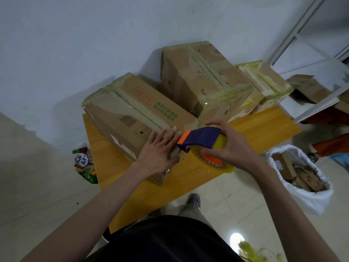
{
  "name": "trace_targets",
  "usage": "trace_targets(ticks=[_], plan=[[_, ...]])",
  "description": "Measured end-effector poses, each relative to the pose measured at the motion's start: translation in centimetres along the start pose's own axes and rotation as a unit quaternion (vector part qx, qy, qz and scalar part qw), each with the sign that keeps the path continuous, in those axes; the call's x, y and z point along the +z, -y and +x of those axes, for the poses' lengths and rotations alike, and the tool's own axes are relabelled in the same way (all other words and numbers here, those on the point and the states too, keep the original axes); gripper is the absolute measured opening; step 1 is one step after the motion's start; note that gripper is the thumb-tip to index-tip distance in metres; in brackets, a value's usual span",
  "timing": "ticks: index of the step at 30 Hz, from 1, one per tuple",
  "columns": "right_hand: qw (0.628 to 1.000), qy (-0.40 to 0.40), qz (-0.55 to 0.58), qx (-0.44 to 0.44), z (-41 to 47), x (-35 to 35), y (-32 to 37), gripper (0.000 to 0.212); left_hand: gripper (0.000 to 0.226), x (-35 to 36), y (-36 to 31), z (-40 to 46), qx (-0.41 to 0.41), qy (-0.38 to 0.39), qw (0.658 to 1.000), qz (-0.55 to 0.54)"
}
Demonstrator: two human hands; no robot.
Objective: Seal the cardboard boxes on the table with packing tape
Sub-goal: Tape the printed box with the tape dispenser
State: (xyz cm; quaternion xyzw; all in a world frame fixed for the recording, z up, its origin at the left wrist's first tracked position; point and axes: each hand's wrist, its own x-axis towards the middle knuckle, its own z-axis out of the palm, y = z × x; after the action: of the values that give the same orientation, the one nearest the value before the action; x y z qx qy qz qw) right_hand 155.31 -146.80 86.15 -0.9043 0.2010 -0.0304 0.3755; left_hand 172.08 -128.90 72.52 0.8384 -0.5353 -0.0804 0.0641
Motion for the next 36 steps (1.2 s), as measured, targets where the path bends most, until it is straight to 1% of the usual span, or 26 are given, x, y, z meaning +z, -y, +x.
trace_targets(ticks=[5, 8, 14, 18, 21, 29, 36], plan=[[1.0, 0.016, 0.004, 0.001, 0.3, 0.2, 0.0, 0.071, 0.082, 0.2, 1.0, 0.2, 0.002, 0.003, 1.0, 0.013], [0.999, 0.02, 0.021, 0.019, 0.1, -0.1, -0.5, 0.074, 0.079, 0.4, 1.1, 0.2, 0.0, -0.007, 1.0, 0.001], [0.998, -0.025, 0.045, 0.027, -2.6, -2.3, -1.6, 0.074, 0.077, 0.4, 1.0, 0.3, -0.004, 0.006, 1.0, 0.003], [1.0, -0.001, 0.021, 0.003, -2.9, -2.2, -1.7, 0.066, 0.077, 0.5, 0.9, 0.2, -0.001, 0.004, 1.0, 0.013], [1.0, 0.013, 0.009, 0.007, -2.5, -1.9, -2.0, 0.058, 0.078, 0.3, 0.9, 0.2, -0.003, 0.013, 1.0, 0.017], [0.997, 0.056, -0.052, -0.006, -1.1, -0.5, -1.9, 0.045, 0.077, 0.3, 0.9, 0.2, 0.006, 0.003, 1.0, 0.01], [0.993, 0.073, -0.094, -0.009, 0.0, 0.8, -1.0, 0.043, 0.078, 0.1, 0.9, 0.0, 0.012, -0.008, 1.0, 0.02]])
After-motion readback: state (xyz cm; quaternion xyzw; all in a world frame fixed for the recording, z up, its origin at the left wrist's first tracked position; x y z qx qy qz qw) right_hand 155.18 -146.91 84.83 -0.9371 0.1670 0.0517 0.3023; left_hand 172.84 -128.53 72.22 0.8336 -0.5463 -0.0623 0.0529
